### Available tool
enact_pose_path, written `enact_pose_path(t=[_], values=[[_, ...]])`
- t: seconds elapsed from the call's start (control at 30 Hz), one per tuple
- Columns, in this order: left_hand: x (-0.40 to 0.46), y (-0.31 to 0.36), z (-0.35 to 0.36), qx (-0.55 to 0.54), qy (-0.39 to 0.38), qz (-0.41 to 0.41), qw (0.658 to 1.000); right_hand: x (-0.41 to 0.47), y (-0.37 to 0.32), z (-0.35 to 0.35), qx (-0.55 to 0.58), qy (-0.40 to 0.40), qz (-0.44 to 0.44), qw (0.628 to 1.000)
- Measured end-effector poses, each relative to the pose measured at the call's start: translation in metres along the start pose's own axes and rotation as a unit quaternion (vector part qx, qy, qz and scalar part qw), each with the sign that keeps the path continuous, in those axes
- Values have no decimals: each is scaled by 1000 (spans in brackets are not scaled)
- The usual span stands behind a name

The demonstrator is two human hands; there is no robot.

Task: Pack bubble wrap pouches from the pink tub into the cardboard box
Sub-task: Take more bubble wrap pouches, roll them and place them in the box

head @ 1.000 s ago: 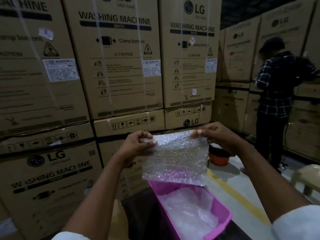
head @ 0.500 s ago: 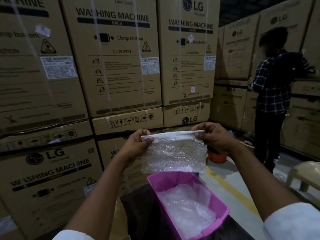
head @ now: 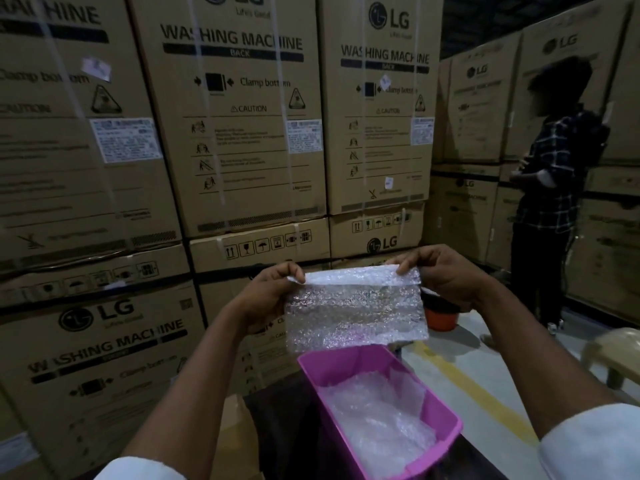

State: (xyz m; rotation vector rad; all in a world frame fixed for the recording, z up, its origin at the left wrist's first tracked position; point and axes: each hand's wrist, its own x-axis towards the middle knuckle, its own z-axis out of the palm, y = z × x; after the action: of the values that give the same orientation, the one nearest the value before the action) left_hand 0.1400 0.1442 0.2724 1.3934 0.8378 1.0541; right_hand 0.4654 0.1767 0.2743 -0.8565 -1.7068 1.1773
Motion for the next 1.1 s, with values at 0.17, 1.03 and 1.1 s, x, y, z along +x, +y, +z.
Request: enact_pose_path(t=[0.17, 1.03, 1.1], values=[[-4, 5, 2, 1, -4, -23, 1000, -4, -12, 4, -78, -11, 4, 997], [-6, -13, 7, -22, 30, -3, 999, 11, 7, 26, 103, 75, 40, 991], [-5, -13, 4, -45, 17, -4, 999, 11, 6, 26, 112, 84, 40, 989]])
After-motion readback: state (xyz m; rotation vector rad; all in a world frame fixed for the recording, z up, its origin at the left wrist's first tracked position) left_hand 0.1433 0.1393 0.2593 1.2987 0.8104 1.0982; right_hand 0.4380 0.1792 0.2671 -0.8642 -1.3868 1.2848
